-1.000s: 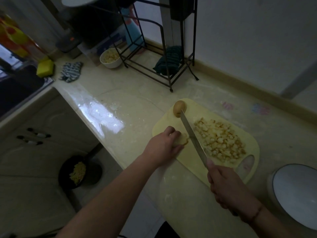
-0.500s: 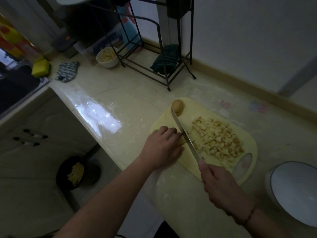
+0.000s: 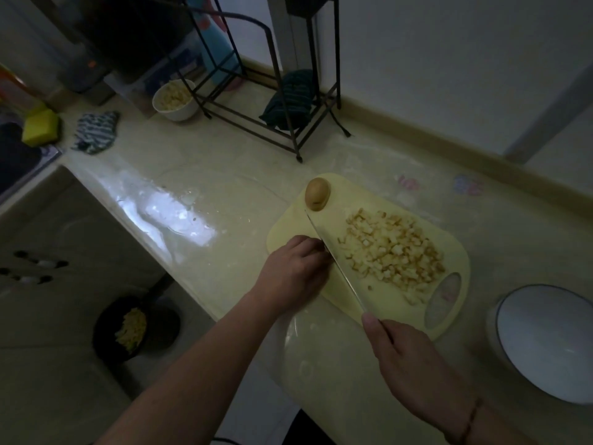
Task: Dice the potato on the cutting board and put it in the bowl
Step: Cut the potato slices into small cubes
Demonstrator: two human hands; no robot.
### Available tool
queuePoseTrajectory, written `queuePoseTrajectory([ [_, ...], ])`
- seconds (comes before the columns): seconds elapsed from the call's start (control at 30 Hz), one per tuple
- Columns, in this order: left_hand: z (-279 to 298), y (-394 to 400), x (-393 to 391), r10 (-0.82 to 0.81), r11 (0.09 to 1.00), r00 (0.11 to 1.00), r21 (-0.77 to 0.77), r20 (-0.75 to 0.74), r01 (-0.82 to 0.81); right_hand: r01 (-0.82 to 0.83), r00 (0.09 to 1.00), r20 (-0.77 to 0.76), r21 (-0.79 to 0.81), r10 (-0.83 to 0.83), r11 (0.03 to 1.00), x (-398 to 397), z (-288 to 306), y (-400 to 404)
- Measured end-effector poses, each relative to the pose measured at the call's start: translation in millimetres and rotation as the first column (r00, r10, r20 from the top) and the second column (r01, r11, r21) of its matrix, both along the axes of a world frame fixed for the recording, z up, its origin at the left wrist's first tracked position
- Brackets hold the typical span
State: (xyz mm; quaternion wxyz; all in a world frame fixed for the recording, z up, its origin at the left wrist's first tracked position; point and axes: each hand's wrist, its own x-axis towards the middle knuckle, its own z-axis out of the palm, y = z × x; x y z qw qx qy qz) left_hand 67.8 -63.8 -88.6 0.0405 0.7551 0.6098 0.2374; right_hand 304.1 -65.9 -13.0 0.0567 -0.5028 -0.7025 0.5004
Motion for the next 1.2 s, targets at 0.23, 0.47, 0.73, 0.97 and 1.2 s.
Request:
queuePoseTrajectory([
  [0.23,-1.6,2.3,-0.8,-0.022,1.0,0.998,-0.004,0.057,0.022,-0.049,0.998,0.023,-0.062,0.051,0.997,-5.0,-5.0,16.4],
  [0.47,0.7,1.0,0.1,-0.018,0.999,0.996,0.039,0.083,0.015,0.028,0.999,-0.017,-0.183,-0.032,0.983,-10.6,-8.2,38.1],
  [0.73,12.0,2.5,5.6,-0.026,0.999,0.992,0.037,0.121,0.022,0.125,0.989,-0.029,-0.349,-0.144,0.929,-8.6,-3.9,31.4],
  [0.97,8.3,-3.2,2.6,0.009,1.0,0.998,0.01,0.06,-0.01,-0.018,1.0,0.017,0.052,0.017,0.998,-6.0,-4.9,29.1],
  [1.2,3.5,-10.2,2.4,0.027,1.0,0.999,-0.004,0.036,-0.027,-0.076,0.997,0.003,0.058,0.076,0.995,-7.9,-2.7,22.4],
])
